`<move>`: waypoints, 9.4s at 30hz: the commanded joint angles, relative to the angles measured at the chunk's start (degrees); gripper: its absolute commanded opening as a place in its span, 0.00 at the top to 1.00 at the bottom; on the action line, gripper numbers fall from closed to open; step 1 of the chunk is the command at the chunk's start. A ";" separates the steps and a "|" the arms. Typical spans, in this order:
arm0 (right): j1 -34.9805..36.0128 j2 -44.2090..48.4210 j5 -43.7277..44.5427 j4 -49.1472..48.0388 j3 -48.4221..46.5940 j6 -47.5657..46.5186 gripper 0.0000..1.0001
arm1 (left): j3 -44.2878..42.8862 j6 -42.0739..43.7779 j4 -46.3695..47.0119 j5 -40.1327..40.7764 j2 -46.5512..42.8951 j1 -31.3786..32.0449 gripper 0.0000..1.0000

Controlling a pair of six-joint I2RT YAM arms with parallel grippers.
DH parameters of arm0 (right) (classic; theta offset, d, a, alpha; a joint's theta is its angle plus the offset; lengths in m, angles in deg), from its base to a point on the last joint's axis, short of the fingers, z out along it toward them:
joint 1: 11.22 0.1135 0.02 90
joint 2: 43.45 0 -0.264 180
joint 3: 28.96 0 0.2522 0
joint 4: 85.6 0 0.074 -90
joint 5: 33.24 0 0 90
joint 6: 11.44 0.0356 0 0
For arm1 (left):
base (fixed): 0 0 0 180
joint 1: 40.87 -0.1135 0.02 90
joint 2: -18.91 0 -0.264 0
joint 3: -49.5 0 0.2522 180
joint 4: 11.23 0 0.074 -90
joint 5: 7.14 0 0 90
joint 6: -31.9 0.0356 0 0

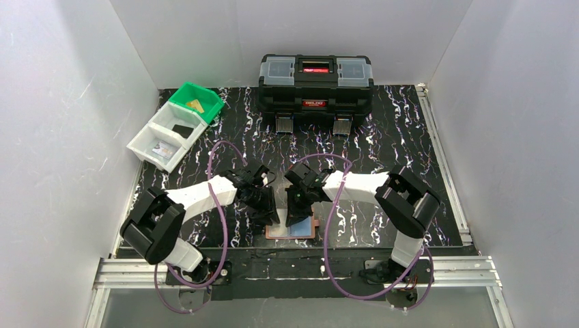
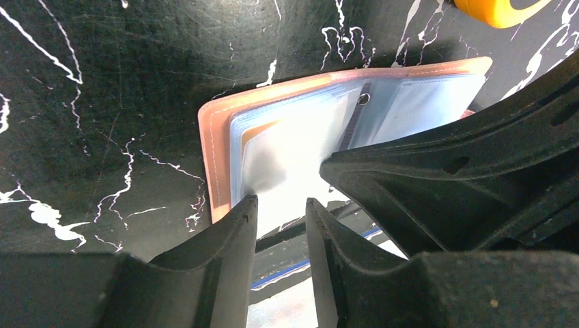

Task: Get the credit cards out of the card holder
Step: Remove the credit card from the card holder.

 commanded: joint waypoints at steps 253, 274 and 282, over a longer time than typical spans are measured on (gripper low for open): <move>-10.30 9.45 -17.79 -32.25 23.19 8.38 0.83 | -8.65 -0.54 -5.62 8.65 13.99 7.79 1.00; -11.30 13.19 -14.82 -26.45 23.39 4.71 0.80 | -6.57 0.93 -6.62 9.11 14.61 6.69 1.00; -11.17 10.99 -16.12 -28.03 22.61 5.43 0.80 | -6.88 0.96 -6.34 8.58 15.09 6.71 1.00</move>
